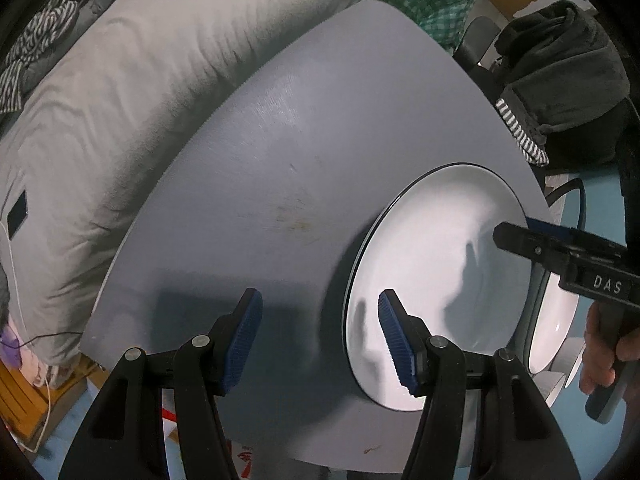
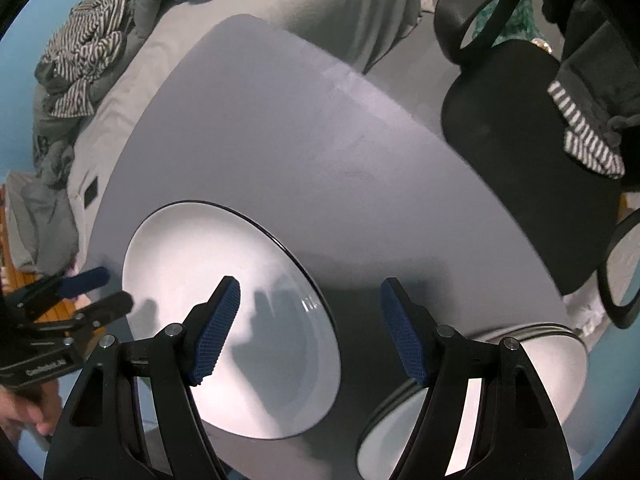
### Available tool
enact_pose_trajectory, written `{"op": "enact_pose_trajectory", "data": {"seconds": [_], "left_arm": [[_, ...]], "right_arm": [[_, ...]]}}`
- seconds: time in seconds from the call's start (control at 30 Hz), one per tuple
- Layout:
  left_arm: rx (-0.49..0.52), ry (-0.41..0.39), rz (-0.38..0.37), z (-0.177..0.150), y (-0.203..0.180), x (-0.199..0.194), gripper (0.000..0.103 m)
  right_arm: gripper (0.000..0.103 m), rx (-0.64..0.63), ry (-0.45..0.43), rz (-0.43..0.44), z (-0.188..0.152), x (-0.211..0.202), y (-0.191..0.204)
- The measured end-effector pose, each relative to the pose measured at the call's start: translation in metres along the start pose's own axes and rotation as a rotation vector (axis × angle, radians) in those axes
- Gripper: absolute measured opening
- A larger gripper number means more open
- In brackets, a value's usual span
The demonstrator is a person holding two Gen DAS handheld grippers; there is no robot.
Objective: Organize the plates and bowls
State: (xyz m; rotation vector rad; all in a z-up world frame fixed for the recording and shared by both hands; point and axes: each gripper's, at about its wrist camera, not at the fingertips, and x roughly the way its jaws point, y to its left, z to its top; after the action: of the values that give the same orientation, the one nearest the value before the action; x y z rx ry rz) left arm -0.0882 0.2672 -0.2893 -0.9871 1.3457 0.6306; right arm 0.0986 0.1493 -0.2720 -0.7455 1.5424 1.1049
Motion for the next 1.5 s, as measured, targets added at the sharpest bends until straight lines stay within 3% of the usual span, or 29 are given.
{"op": "enact_pose_trajectory", "data": {"seconds": [0.3, 0.4, 0.53, 0.6, 0.73, 0.87, 1.1, 1.37, 1.5], "left_arm": [[-0.016, 0.019, -0.044, -0.002, -0.001, 0.009, 0.061], [-0.016, 0.03, -0.053, -0.005, -0.001, 0.012, 0.054], [-0.018, 0.041, -0.054, -0.01, 0.0, 0.015, 0.052], [-0.023, 0.036, -0.059, -0.013, 0.002, 0.014, 0.052], [-0.028, 0.038, -0.071, -0.019, 0.01, 0.011, 0.052], [-0.021, 0.036, -0.039, -0.023, 0.019, 0.008, 0.051], [-0.022, 0.07, -0.078, -0.028, 0.044, 0.004, 0.021], [-0.012, 0.057, -0.119, -0.034, 0.051, 0.002, 0.016], [0.022, 0.07, -0.093, -0.031, 0.036, 0.006, 0.016]], "right_arm": [[0.072, -0.013, 0.015, -0.001, -0.006, 0.009, -0.005], [0.072, -0.031, 0.023, 0.021, -0.008, 0.011, -0.002], [0.067, -0.072, 0.04, 0.014, -0.01, 0.015, 0.005], [0.058, -0.103, 0.053, 0.037, -0.011, 0.017, 0.01], [0.051, -0.133, 0.068, 0.001, -0.014, 0.021, 0.016], [0.019, -0.113, 0.119, 0.071, -0.017, 0.029, 0.02], [0.018, -0.076, 0.092, 0.095, -0.019, 0.029, 0.022], [0.018, -0.026, 0.057, 0.114, -0.023, 0.028, 0.021], [0.018, 0.006, 0.051, 0.114, -0.024, 0.027, 0.021]]}}
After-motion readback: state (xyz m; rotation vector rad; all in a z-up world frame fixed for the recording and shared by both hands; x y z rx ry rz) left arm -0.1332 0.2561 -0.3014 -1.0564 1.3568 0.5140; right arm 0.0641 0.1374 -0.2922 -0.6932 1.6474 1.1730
